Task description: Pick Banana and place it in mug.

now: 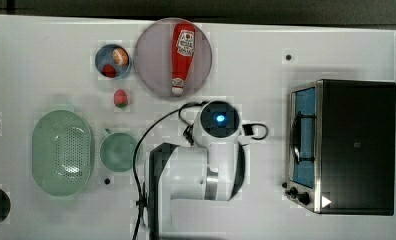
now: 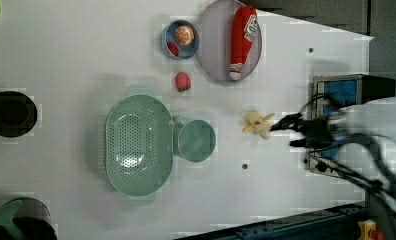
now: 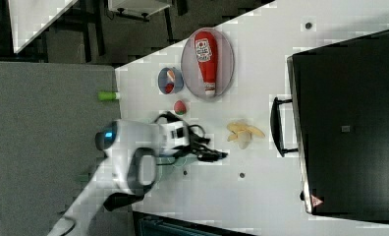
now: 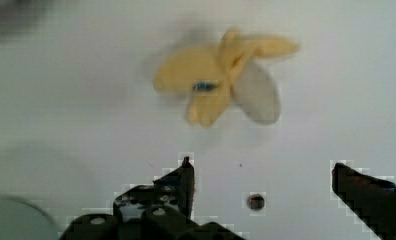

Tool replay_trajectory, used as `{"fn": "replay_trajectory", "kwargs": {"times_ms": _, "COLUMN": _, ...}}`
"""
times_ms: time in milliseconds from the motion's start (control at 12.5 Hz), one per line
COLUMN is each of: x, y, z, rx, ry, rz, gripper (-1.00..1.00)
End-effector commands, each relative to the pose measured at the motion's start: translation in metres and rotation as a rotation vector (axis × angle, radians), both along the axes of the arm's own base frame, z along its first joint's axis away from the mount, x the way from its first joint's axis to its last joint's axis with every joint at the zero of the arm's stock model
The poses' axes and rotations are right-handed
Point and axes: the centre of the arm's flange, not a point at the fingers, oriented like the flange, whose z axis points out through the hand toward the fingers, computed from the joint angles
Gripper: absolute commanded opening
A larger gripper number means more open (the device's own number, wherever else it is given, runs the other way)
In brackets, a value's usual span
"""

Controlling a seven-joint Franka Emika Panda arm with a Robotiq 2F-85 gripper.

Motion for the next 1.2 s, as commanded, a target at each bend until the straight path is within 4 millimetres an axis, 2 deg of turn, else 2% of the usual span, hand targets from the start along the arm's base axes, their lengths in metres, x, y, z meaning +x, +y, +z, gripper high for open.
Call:
{"fn": "replay_trajectory", "kwargs": {"times_ms": 80, "x": 0.014, "y": -0.012, "z": 0.002, "rx": 0.038, "ry": -0.109, "rz": 0.330, "gripper": 1.00}}
{"fn": "replay_trajectory", "kwargs": {"times_ms": 240, "x": 0.018, "y": -0.012, "z": -0.030, "rx": 0.050, "ry": -0.127, "rz": 0.444, "gripper": 1.00}}
{"fn": "replay_trajectory", "kwargs": {"times_ms": 480, "x": 0.014, "y": -0.010, "z": -0.069, "rx": 0.049, "ry": -0.131, "rz": 0.456, "gripper": 1.00}}
{"fn": "replay_trajectory", "kwargs": {"times_ms": 640, "x": 0.008, "y": -0.011, "z": -0.085, "rx": 0.053, "ry": -0.112, "rz": 0.455, "gripper": 1.00}}
{"fn": "replay_trajectory", "kwargs": {"times_ms": 800, "x": 0.010, "y": -0.010, "z": -0.092, "rx": 0.046, "ry": -0.139, "rz": 0.459, "gripper": 1.00}}
{"fn": "replay_trajectory", "kwargs": {"times_ms": 880, "x": 0.007, "y": -0.009, "z": -0.096, "rx": 0.048, "ry": -0.133, "rz": 0.459, "gripper": 0.93}}
{"fn": "replay_trajectory", "kwargs": {"times_ms": 1200, "x": 0.006, "y": -0.009, "z": -0.093, "rx": 0.047, "ry": -0.137, "rz": 0.459, "gripper": -0.04}}
